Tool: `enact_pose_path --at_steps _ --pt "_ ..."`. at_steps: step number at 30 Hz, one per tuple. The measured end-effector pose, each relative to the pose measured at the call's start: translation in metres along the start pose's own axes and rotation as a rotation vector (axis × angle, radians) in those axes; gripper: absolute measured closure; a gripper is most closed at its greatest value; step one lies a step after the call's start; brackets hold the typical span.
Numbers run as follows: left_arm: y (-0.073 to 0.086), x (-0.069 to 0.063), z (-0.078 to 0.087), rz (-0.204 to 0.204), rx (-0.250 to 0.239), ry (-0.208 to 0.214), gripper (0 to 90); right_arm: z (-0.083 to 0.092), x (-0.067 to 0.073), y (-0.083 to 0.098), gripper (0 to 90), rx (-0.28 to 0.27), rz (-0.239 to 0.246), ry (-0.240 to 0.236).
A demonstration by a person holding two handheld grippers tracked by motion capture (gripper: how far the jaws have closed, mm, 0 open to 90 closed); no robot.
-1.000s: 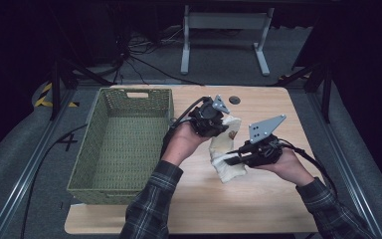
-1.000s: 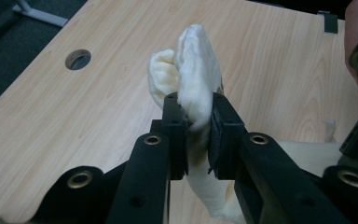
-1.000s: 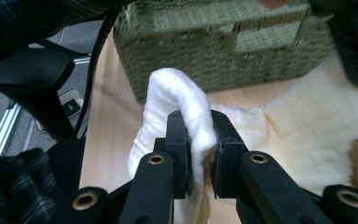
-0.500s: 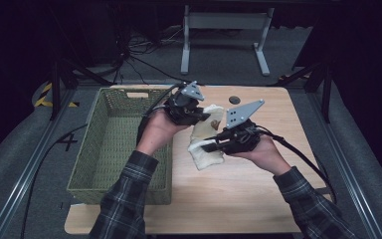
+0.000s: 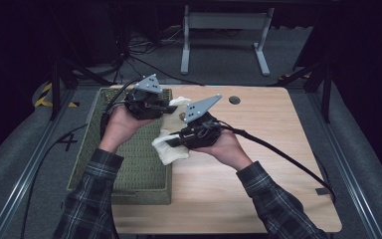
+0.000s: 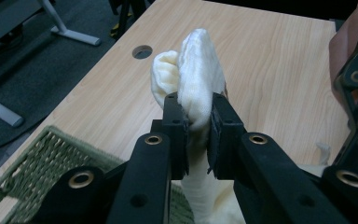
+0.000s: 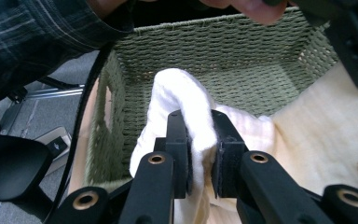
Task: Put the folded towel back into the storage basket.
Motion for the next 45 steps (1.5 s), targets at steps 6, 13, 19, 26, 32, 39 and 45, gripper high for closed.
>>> enact_pose_path --at_steps 6,13,19,26,32,39,45 --pt "0.020 0.007 0.008 0.031 0.006 -0.013 79.7 -0.029 0.000 -0.007 79.8 -0.026 -0.005 -0.038" --pt "0.045 0.009 0.015 0.071 0.007 -0.028 79.7 -0.057 0.000 -0.006 79.8 -0.037 -0.015 -0.075" --pt "0.063 0.007 0.013 0.091 0.022 -0.022 79.7 -0.075 0.000 0.006 79.7 -0.010 -0.031 -0.088" --pt "0.074 0.000 0.009 0.100 0.031 -0.007 79.7 -0.088 0.003 0.017 79.4 0.020 -0.035 -0.093" --pt "0.080 -0.002 0.006 0.109 0.044 0.002 79.7 -0.095 0.007 0.027 79.1 0.037 -0.046 -0.103" --pt "0.080 -0.002 0.000 0.116 0.053 0.011 79.8 -0.091 0.003 0.035 65.8 0.039 -0.074 -0.096" --pt "0.079 0.000 -0.004 0.126 0.066 0.007 79.9 -0.083 -0.001 0.035 55.0 0.031 -0.068 -0.059"
Point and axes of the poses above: each handheld gripper's, and its own axes: z roughly backward along the jaws, y roughly out of its underside, x roughly to its left, the point moved 4 cm from there along -z, roughly forward along the jaws, and after that the axes turned 10 degrees about -y, right-handed, at the moved point
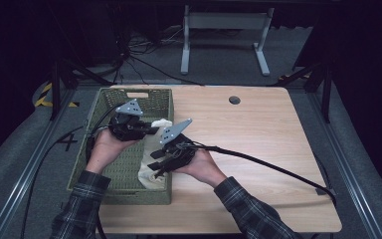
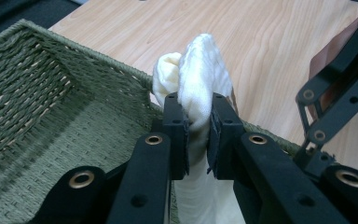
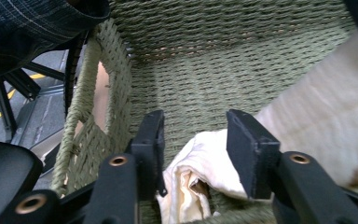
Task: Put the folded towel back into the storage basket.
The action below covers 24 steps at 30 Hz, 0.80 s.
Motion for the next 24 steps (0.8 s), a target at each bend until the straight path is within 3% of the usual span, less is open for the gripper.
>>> enact_pose_path --at_steps 11,14,24 --pt "-0.026 0.015 -0.007 0.052 0.019 -0.053 79.9 0.032 -0.002 0.000 44.0 -0.015 0.024 0.052" --pt "-0.032 0.022 -0.016 0.093 0.027 -0.079 79.8 0.044 -0.003 0.003 42.4 -0.020 0.025 0.068" --pt "-0.028 0.046 -0.035 0.179 0.097 -0.182 79.8 0.091 -0.006 0.029 39.0 -0.023 0.024 0.129"
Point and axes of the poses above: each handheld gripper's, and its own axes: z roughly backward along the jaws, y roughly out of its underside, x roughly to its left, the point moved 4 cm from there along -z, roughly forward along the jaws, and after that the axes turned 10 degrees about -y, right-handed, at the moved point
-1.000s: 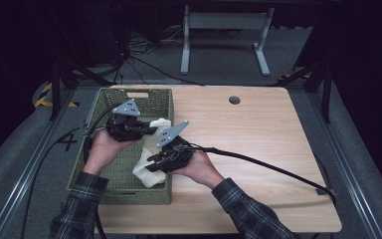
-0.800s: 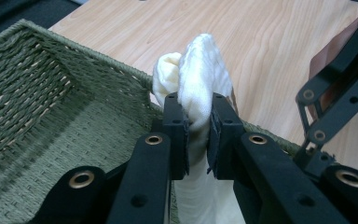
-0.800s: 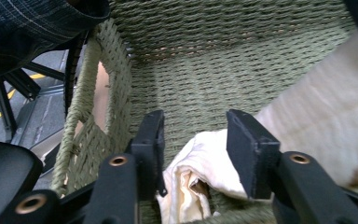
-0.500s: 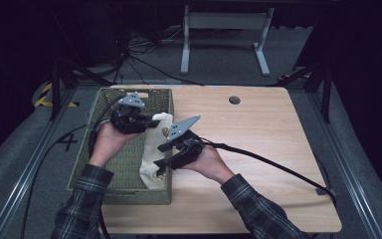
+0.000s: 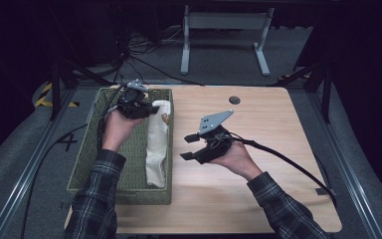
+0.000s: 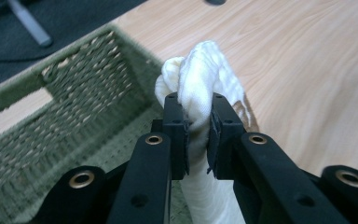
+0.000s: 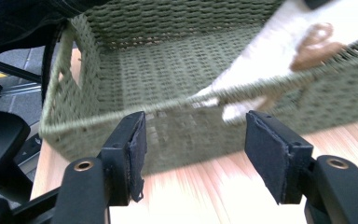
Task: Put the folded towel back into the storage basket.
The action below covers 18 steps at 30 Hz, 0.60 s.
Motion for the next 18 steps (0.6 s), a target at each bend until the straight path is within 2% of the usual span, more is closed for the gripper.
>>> enact_pose_path --at_steps 4,10,12,15,16,18 --pt "0.002 0.003 -0.010 0.013 0.025 -0.005 79.8 0.012 -0.003 0.010 38.8 -0.001 -0.003 0.010" --pt "0.007 0.009 -0.026 0.043 0.058 -0.038 79.8 0.036 -0.009 0.032 37.9 0.006 -0.021 0.036" --pt "0.008 0.011 -0.030 0.047 0.063 -0.032 79.6 0.047 -0.011 0.038 37.7 -0.001 -0.025 0.045" --pt "0.010 0.013 -0.035 0.048 0.065 -0.030 79.2 0.052 -0.012 0.042 37.7 -0.004 -0.028 0.051" --pt "0.010 0.014 -0.038 0.059 0.063 -0.027 78.6 0.056 -0.012 0.044 37.7 -0.009 -0.030 0.053" --pt "0.011 0.016 -0.040 0.071 0.059 -0.021 73.5 0.061 -0.013 0.049 37.7 -0.008 -0.031 0.062"
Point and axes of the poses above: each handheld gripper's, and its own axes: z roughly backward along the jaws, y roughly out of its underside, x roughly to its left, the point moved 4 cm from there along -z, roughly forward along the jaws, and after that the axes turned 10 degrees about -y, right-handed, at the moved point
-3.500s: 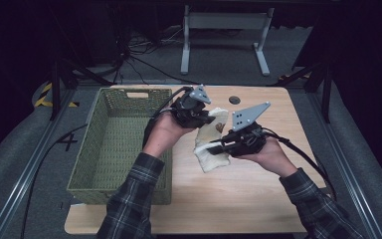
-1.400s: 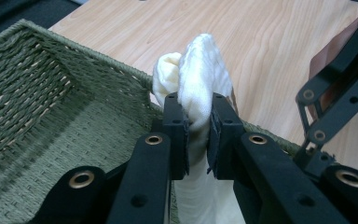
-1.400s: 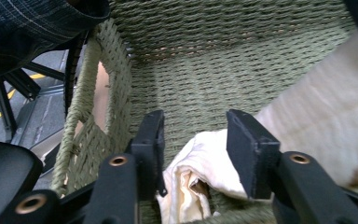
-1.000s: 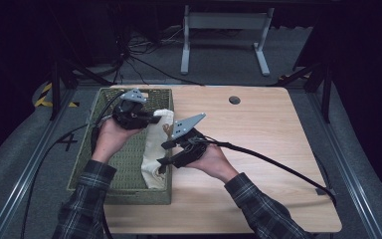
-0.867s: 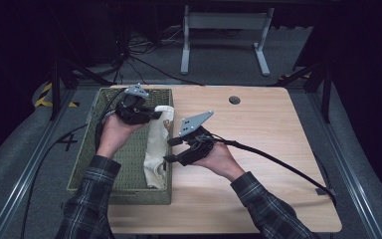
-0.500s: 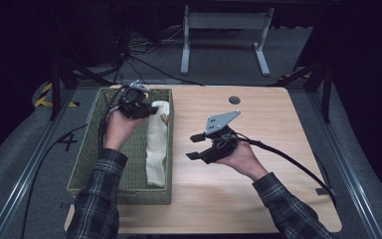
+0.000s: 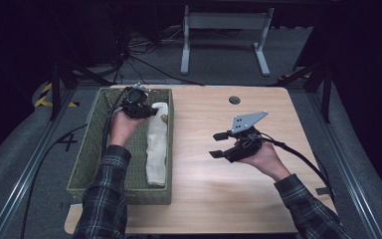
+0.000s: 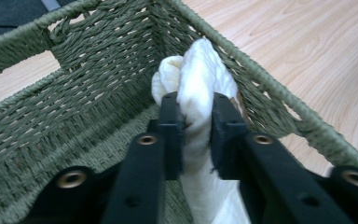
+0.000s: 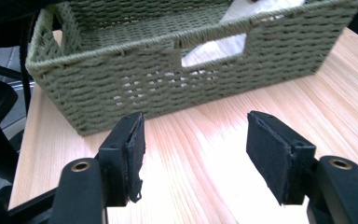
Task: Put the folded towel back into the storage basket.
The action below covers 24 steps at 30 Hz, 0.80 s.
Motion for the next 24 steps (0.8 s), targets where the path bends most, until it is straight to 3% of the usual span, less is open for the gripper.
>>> enact_pose_path --at_steps 6,10,14,24 --pt "-0.005 -0.005 0.007 -0.021 -0.026 0.012 57.8 0.013 -0.003 0.008 37.3 -0.002 -0.009 0.019" --pt "-0.012 -0.018 0.017 -0.037 -0.056 0.040 49.4 0.019 -0.004 0.012 36.8 0.003 -0.014 0.030" --pt "-0.023 -0.040 0.028 -0.075 -0.081 0.062 44.7 0.027 -0.006 0.018 36.7 0.006 -0.021 0.039" --pt "-0.030 -0.100 0.037 -0.110 -0.095 0.145 36.2 0.047 -0.010 0.037 35.5 0.024 -0.039 0.043"
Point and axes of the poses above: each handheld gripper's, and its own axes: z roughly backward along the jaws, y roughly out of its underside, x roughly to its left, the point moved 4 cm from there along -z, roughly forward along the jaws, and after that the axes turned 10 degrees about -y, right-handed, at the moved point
